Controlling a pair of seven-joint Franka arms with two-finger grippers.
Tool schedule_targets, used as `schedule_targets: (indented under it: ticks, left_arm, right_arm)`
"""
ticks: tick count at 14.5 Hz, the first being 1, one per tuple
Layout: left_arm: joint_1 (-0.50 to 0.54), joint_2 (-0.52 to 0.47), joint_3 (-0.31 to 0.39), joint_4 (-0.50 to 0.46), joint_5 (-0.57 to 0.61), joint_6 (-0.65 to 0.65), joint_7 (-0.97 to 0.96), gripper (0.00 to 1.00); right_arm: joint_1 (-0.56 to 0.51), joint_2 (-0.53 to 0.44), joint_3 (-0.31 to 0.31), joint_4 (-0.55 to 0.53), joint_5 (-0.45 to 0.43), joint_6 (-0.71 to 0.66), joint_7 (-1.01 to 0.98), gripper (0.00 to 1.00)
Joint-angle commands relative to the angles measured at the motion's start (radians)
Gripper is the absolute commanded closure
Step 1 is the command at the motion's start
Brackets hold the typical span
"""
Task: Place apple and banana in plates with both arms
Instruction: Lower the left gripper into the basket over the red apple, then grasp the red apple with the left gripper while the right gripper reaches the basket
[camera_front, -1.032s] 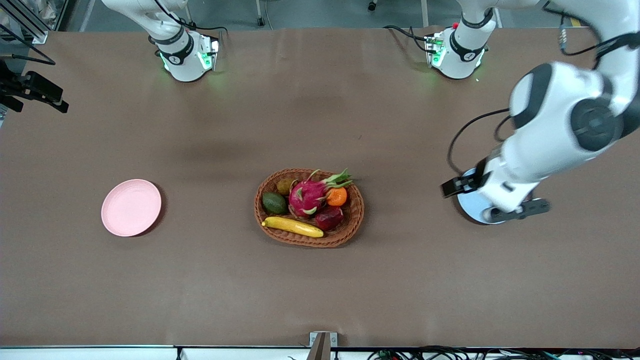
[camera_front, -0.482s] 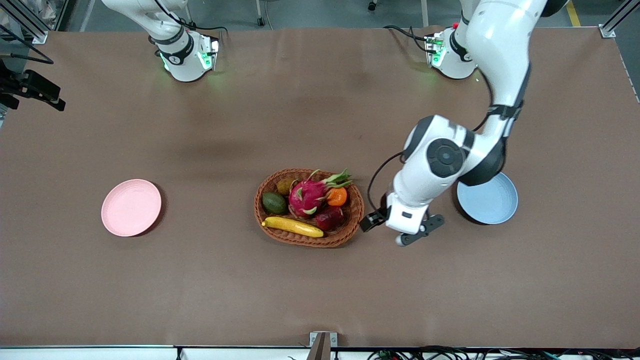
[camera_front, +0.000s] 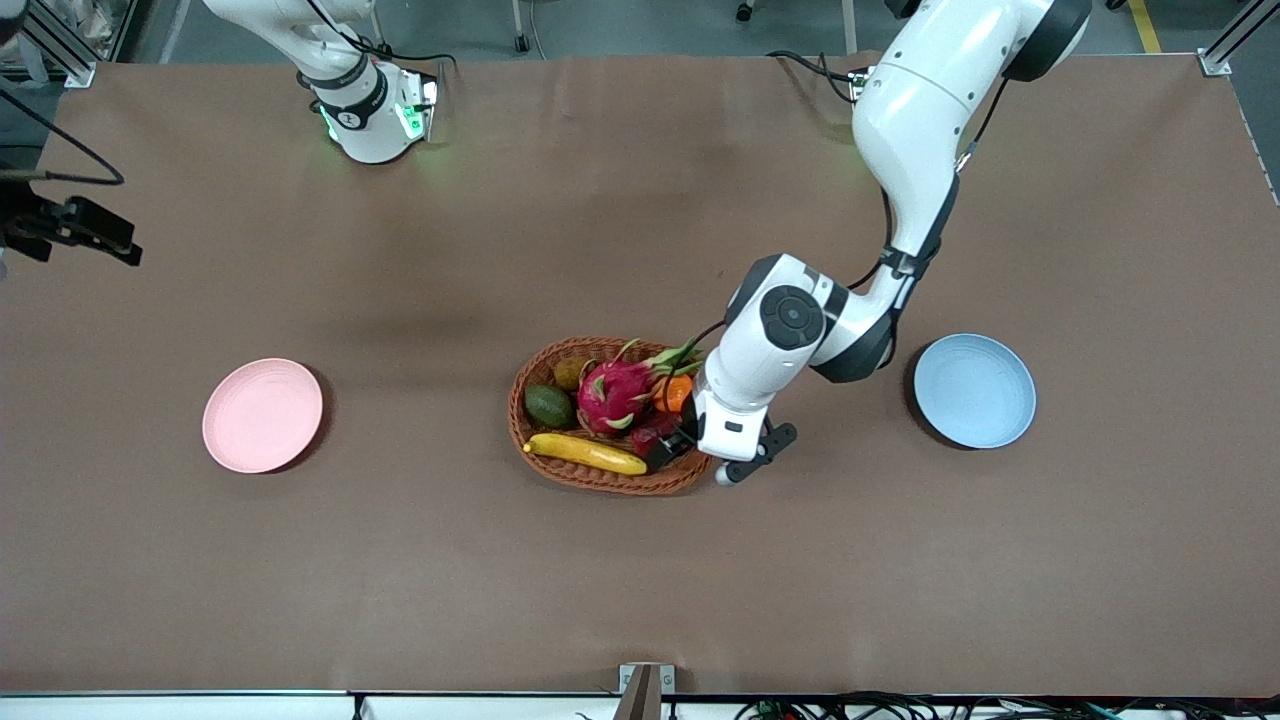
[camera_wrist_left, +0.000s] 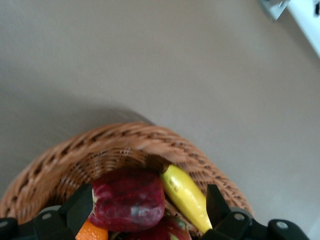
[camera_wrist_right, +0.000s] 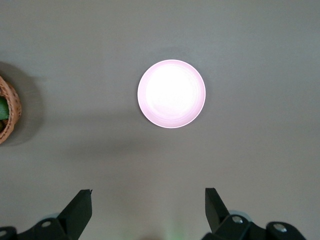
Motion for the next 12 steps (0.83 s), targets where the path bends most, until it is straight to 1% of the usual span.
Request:
schedule_targets:
  ticks: [1, 3, 5, 7, 9, 12]
  left_arm:
    - [-0.022, 0.034, 0.007, 0.029, -0.014, 0.006, -0.007, 0.00]
    - [-0.029, 0.047, 0.007, 0.026, -0.012, 0.004, -0.007, 0.00]
    - [-0.037, 0.055, 0.008, 0.023, -0.011, 0.004, -0.007, 0.00]
    - [-0.048, 0.064, 0.010, 0.023, -0.006, 0.004, -0.006, 0.00]
    - [-0.049, 0.075, 0.013, 0.023, -0.005, 0.004, -0.007, 0.00]
    - [-0.051, 0.086, 0.016, 0.024, -0.005, 0.006, -0.006, 0.00]
  right_arm:
    - [-0.027, 0.073, 0.004, 0.038, -0.017, 0.036, -0.014, 0.00]
    - [-0.040, 0.111, 0.004, 0.041, -0.035, 0.079, -0.038, 0.00]
    - [-0.040, 0.111, 0.004, 0.039, -0.054, 0.105, -0.045, 0.00]
    - [-0.040, 0.114, 0.004, 0.033, -0.045, 0.111, -0.020, 0.00]
    - [-0.034, 0.130, 0.006, 0.033, -0.016, 0.114, 0.154, 0.00]
    - [0.000, 0.189, 0.009, 0.029, 0.062, 0.154, 0.393, 0.00]
